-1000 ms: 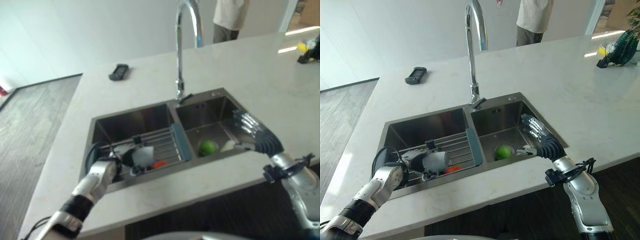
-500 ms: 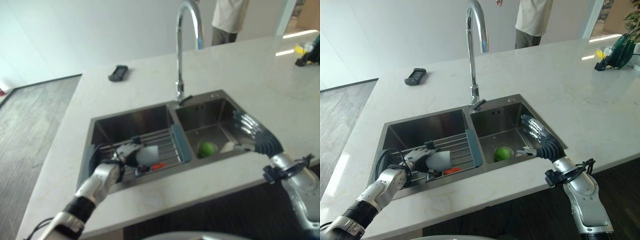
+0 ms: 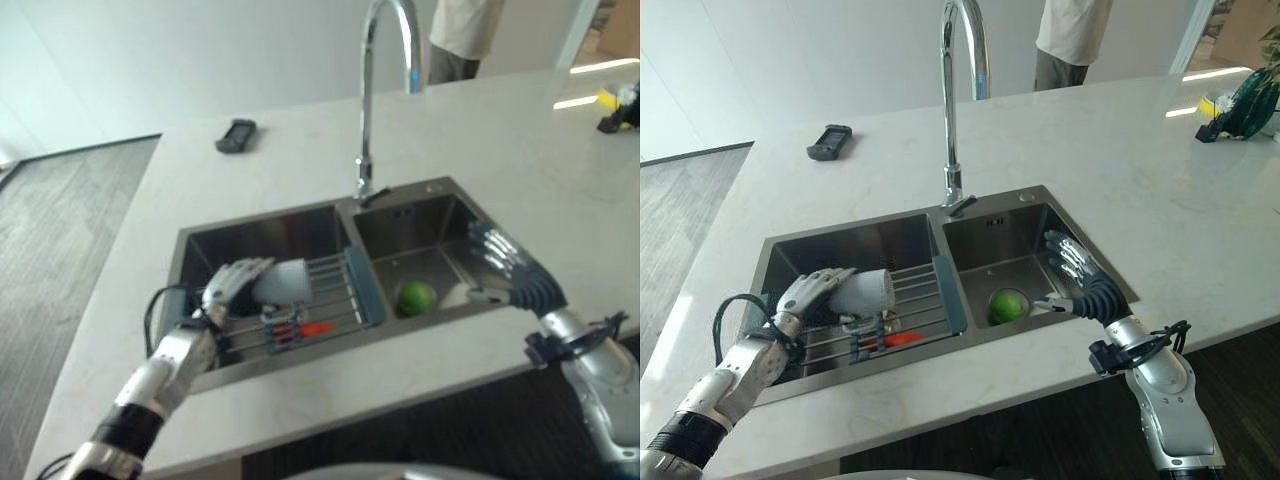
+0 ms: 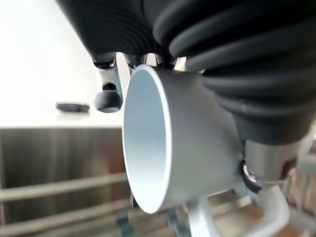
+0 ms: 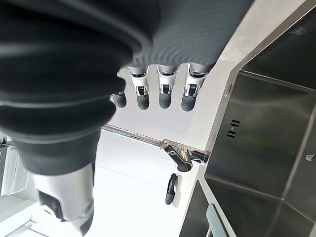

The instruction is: Place the dishes in the dishwasher.

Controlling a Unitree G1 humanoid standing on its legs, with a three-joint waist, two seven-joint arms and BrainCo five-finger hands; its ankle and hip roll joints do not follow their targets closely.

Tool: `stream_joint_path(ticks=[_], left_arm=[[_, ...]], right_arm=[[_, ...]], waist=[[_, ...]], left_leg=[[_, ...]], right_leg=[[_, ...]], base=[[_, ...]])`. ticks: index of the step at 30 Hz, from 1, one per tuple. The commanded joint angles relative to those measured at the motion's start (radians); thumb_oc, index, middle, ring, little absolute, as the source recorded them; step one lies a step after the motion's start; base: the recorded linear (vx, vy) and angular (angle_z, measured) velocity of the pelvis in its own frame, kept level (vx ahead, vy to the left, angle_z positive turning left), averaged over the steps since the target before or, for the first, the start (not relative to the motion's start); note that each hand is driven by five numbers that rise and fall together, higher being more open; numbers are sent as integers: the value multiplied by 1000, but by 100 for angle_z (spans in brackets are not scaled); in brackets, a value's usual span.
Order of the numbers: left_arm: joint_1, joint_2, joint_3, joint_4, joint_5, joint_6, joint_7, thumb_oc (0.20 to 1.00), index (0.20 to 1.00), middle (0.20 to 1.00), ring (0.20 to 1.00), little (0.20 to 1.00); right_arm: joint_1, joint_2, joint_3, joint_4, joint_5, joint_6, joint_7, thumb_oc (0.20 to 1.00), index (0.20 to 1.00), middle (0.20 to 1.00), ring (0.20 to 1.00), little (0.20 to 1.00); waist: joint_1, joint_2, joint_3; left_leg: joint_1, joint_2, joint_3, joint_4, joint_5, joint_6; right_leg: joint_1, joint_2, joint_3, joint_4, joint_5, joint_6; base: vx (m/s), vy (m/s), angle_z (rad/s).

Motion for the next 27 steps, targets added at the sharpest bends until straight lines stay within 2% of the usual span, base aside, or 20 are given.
stream_joint_path(ticks=[1, 5, 6, 8, 11, 13, 15, 16, 18, 19, 22, 23, 25, 26, 27], left_arm=[[-90, 52, 87, -52, -69, -45, 163, 200, 200, 200, 200, 200], [-70, 43, 171, -107, -134, -83, 287, 200, 200, 200, 200, 200], [-60, 7, 214, -126, -278, -109, 288, 200, 200, 200, 200, 200], [-56, -8, 224, -135, -330, -121, 284, 200, 200, 200, 200, 200], [-17, -119, 285, -225, -506, -175, 204, 200, 200, 200, 200, 200], [25, -152, 310, -276, -563, -226, 165, 200, 200, 200, 200, 200], [104, -183, 352, -355, -602, -282, 126, 200, 200, 200, 200, 200], [154, -192, 387, -397, -646, -299, 101, 200, 200, 200, 200, 200], [194, -200, 421, -416, -721, -322, 66, 200, 200, 200, 200, 200], [227, -226, 442, -441, -771, -335, 45, 200, 200, 200, 200, 200], [242, -246, 447, -486, -826, -336, 36, 200, 200, 200, 200, 200], [237, -250, 445, -496, -846, -340, 35, 200, 200, 200, 200, 200], [215, -254, 438, -492, -841, -357, 35, 200, 200, 200, 200, 200], [190, -249, 425, -492, -771, -366, 60, 200, 200, 200, 200, 200], [167, -235, 408, -488, -734, -380, 62, 200, 200, 200, 200, 200]], right_arm=[[-68, 32, -13, -28, 1, -71, -23, 1000, 1000, 1000, 1000, 1000], [-66, 45, -16, -33, -8, -72, -31, 1000, 1000, 1000, 1000, 1000], [-65, 56, -13, -35, -15, -76, -40, 1000, 1000, 1000, 1000, 1000], [-67, 58, -10, -41, -16, -78, -50, 1000, 1000, 1000, 1000, 1000], [-54, 108, -21, -72, -26, -108, -88, 1000, 1000, 1000, 1000, 1000], [-31, 125, -34, -89, -24, -130, -107, 1000, 1000, 1000, 1000, 1000], [16, 145, -69, -111, 1, -180, -126, 1000, 1000, 1000, 1000, 1000], [53, 143, -97, -125, 21, -220, -128, 1000, 1000, 1000, 1000, 1000], [72, 138, -120, -133, 32, -254, -137, 1000, 1000, 1000, 1000, 1000], [74, 147, -132, -146, 37, -269, -161, 1000, 1000, 1000, 1000, 1000], [65, 149, -125, -174, 16, -254, -209, 1000, 1000, 1000, 1000, 1000], [53, 145, -115, -176, 0, -247, -229, 1000, 1000, 1000, 1000, 1000], [17, 127, -98, -165, -17, -241, -260, 1000, 1000, 1000, 1000, 1000], [-1, 113, -94, -161, -23, -245, -291, 1000, 1000, 1000, 1000, 1000], [-3, 102, -99, -154, -31, -257, -334, 1000, 1000, 1000, 1000, 1000]], waist=[[17, -19, 10], [25, -23, 7], [31, -25, 5], [33, -26, 5], [45, -32, 6], [52, -33, 4], [68, -40, 7], [81, -44, 7], [98, -48, 12], [124, -50, 28], [150, -41, 48], [159, -40, 53], [155, -49, 57], [143, -65, 57], [132, -73, 54]], left_leg=[[68, -24, -24, 8, -126, -17], [67, -22, -31, 8, -124, -20], [67, -22, -37, 8, -122, -22], [67, -21, -40, 8, -121, -22], [66, -18, -54, 8, -119, -25], [68, -15, -56, 8, -117, -29], [68, -11, -63, 8, -110, -35], [63, -7, -70, 10, -101, -41], [52, 0, -79, 20, -88, -53], [17, 13, -86, 49, -69, -79], [-24, 37, -115, 19, -18, -107], [-41, 35, -124, 26, -17, -109], [-52, 9, -87, 123, -73, -92], [-68, -6, -32, 234, -121, -80], [-62, -3, -3, 343, -147, -83]], right_leg=[[4, -21, -36, 42, -67, 44], [9, -22, -40, 40, -72, 40], [11, -21, -43, 41, -75, 37], [12, -20, -44, 42, -76, 36], [17, -13, -47, 44, -85, 26], [21, -9, -53, 42, -89, 20], [25, -5, -61, 35, -88, 13], [28, -2, -70, 25, -86, 8], [30, 2, -85, 17, -85, 0], [34, 5, -106, 7, -87, -11], [27, 7, -102, 6, -98, -10], [20, 2, -104, 6, -102, -10], [1, -24, -129, 6, -91, -16], [-13, -51, -161, 6, -74, -20], [-23, -67, -200, 6, -58, -23]], base=[[21, -12, 4], [23, -28, 8], [18, -58, 7], [11, -59, 7], [14, -123, 6], [16, -150, 17], [11, -212, 24], [0, -243, 20], [-17, -258, 40], [-63, -240, 44], [-150, -137, 40], [-228, -62, 55], [-346, -16, 49], [-435, -7, 96], [-452, -13, 134]])
